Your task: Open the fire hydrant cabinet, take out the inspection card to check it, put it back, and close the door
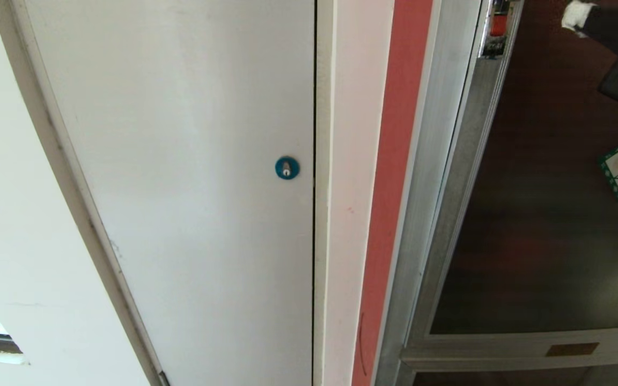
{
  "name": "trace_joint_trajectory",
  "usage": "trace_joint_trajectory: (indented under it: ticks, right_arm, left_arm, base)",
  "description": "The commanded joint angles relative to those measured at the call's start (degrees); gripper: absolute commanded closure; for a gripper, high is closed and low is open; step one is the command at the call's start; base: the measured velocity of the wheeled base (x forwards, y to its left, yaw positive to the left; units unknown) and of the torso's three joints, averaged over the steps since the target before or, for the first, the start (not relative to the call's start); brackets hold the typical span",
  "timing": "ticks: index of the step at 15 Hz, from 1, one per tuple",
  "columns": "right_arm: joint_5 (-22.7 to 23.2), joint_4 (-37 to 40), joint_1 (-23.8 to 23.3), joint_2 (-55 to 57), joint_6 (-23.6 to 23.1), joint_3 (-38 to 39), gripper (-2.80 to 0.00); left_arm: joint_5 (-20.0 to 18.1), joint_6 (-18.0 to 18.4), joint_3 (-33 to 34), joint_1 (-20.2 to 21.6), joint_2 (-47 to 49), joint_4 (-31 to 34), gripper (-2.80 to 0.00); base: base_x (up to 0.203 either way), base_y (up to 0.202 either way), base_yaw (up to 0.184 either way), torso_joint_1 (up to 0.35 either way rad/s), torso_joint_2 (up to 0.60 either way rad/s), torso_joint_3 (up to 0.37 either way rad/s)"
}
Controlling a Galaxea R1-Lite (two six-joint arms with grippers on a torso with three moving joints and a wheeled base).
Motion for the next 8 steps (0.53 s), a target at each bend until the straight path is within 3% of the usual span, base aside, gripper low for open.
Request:
trace_joint_trajectory:
  ticks: [1, 8]
  right_arm:
    - [-0.23, -0.30, 0.96, 3.48, 0.29, -1.68, -2.80]
    - [-2.15, -0.51, 0.91, 8.08, 0.24, -8.04, -2.80]
  left_arm:
    - [0.02, -0.02, 0.01, 0.02, 0.05, 0.00, 0.00]
    - [0.00, -0.02, 0.01, 0.02, 0.05, 0.00, 0.00]
  base:
    - [0.000, 0.000, 0.000, 0.000, 0.00, 0.000]
    - [0.000, 0.000, 0.000, 0.000, 0.00, 0.000]
